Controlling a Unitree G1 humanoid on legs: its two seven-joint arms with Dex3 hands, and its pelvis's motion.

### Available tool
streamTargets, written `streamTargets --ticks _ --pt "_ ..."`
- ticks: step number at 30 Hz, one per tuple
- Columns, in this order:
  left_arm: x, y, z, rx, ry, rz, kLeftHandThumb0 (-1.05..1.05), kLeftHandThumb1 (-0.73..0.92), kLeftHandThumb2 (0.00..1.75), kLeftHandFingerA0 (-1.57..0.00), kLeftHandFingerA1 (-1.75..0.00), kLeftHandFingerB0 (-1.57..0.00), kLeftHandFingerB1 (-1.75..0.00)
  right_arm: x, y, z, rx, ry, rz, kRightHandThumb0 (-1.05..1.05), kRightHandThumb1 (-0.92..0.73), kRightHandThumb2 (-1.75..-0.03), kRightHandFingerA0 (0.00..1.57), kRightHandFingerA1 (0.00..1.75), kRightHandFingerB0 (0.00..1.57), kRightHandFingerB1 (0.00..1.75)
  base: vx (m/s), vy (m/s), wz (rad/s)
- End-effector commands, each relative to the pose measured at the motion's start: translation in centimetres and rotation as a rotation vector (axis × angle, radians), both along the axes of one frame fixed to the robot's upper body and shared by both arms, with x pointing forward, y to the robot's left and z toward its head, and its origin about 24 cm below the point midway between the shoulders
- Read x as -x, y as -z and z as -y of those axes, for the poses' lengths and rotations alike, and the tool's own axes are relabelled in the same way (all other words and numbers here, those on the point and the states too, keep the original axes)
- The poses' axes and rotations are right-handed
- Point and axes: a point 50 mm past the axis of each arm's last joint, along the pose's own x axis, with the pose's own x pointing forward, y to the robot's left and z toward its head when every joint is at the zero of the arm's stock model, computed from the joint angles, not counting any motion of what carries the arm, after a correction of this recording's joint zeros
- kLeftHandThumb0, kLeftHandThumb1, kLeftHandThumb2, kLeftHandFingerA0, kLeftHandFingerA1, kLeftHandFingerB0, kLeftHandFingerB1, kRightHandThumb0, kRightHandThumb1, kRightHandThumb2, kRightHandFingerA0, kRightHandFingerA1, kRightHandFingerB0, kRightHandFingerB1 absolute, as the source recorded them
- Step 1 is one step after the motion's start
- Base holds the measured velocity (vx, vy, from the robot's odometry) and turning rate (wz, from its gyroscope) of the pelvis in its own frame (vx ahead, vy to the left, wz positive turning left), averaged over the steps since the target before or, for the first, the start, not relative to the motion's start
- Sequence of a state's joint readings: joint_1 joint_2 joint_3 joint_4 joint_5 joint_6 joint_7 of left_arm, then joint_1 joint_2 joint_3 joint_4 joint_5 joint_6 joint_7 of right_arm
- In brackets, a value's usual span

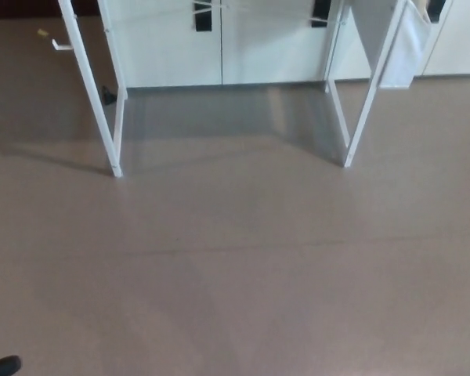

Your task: The robot walk towards a table in front and uses its left hand to pick up the pot from the base and places it on the table

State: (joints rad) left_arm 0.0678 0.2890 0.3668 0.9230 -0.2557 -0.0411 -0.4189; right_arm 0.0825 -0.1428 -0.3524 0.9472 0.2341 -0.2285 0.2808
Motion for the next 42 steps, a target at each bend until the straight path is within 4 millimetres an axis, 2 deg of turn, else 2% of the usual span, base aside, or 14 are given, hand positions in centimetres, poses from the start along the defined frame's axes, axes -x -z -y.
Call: streamTargets --ticks 1,4,11,13,18,19,21,22,23,24,25,27,33,42 --pt "0.0 -0.4 -0.5 -0.017 0.000 0.003 -0.28 0.59 0.58 -0.58 -0.47 -0.65 -0.41 0.1 -0.3 0.5 0.016 0.016 0.015 -0.08 -0.76 -0.63 0.19 0.39 0.20 0.35 0.28 0.117 0.07" --pt "-0.2 -0.4 -0.5 -0.013 -0.013 0.009 -0.27 0.59 0.58 -0.58 -0.47 -0.68 -0.42 -0.1 -0.3 0.5 0.025 -0.006 0.014 -0.11 -0.76 -0.63 0.19 0.39 0.16 0.33 0.26 0.075 0.05" --pt "-0.4 -0.5 -0.5 -0.010 -0.006 0.015 -0.27 0.57 0.57 -0.58 -0.47 -0.64 -0.41 -0.4 -0.4 0.5 0.013 0.020 0.019 -0.10 -0.74 -0.62 0.19 0.38 0.18 0.34 0.30 -0.082 0.11" --pt "-1.0 -0.6 -0.5 0.000 -0.015 0.025 -0.26 0.56 0.57 -0.59 -0.48 -0.66 -0.42 -1.1 -0.6 0.6 0.020 0.010 0.027 -0.11 -0.75 -0.63 0.20 0.40 0.17 0.34 0.41 -0.238 0.10" --pt "-0.5 -0.4 -0.5 -0.008 0.005 0.015 -0.28 0.55 0.57 -0.58 -0.49 -0.65 -0.41 -0.5 -0.3 0.5 0.000 0.032 0.016 -0.11 -0.73 -0.63 0.23 0.41 0.18 0.34 0.30 -0.124 0.23" --pt "-0.3 -0.3 -0.6 -0.003 -0.009 0.008 -0.34 0.47 0.80 -0.56 -0.61 -0.55 -0.54 -0.3 -0.2 0.5 0.005 0.029 0.011 -0.10 -0.73 -0.63 0.24 0.43 0.18 0.34 0.26 0.002 -0.07" --pt "0.0 -0.2 -0.6 0.000 -0.012 0.000 -0.35 0.47 0.80 -0.55 -0.60 -0.54 -0.53 -0.1 -0.2 0.4 0.017 0.017 0.008 -0.08 -0.74 -0.63 0.22 0.42 0.18 0.34 0.25 0.020 -0.10" --pt "0.1 -0.2 -0.6 -0.007 -0.005 -0.003 -0.29 0.57 0.58 -0.57 -0.47 -0.64 -0.41 0.0 -0.1 0.4 0.018 0.011 0.006 -0.08 -0.74 -0.63 0.23 0.43 0.17 0.34 0.25 0.036 -0.27" --pt "0.1 -0.2 -0.6 -0.017 0.000 -0.003 -0.37 0.45 0.77 -0.53 -0.58 -0.59 -0.54 0.1 -0.1 0.4 0.021 0.008 0.004 -0.07 -0.74 -0.63 0.23 0.43 0.18 0.35 0.25 0.045 -0.26" --pt "0.2 -0.2 -0.6 -0.020 0.000 -0.003 -0.37 0.45 0.77 -0.53 -0.58 -0.59 -0.54 0.1 -0.1 0.4 0.022 0.008 0.004 -0.07 -0.74 -0.63 0.23 0.43 0.18 0.35 0.26 0.054 -0.17" --pt "0.2 -0.2 -0.6 -0.018 0.002 -0.003 -0.30 0.55 0.57 -0.56 -0.47 -0.67 -0.42 0.2 0.0 0.4 0.026 0.005 -0.003 -0.08 -0.75 -0.63 0.22 0.41 0.18 0.34 0.33 0.116 -0.14" --pt "0.3 -0.1 -0.6 -0.010 -0.008 -0.010 -0.28 0.59 0.58 -0.55 -0.47 -0.67 -0.42 0.5 0.1 0.5 0.022 0.011 -0.009 -0.10 -0.74 -0.62 0.18 0.38 0.20 0.35 0.40 0.227 -0.13" --pt "0.6 0.0 -0.6 -0.018 -0.004 -0.026 -0.28 0.58 0.57 -0.58 -0.47 -0.63 -0.40 1.0 0.4 0.4 0.023 0.022 -0.034 -0.09 -0.74 -0.63 0.22 0.39 0.20 0.34 0.41 0.235 -0.10" --pt "0.6 0.0 -0.6 -0.026 0.014 -0.031 -0.27 0.60 0.58 -0.57 -0.46 -0.62 -0.40 1.2 0.4 0.5 0.022 0.018 -0.031 -0.09 -0.73 -0.63 0.22 0.40 0.20 0.35 0.11 -0.042 0.04"
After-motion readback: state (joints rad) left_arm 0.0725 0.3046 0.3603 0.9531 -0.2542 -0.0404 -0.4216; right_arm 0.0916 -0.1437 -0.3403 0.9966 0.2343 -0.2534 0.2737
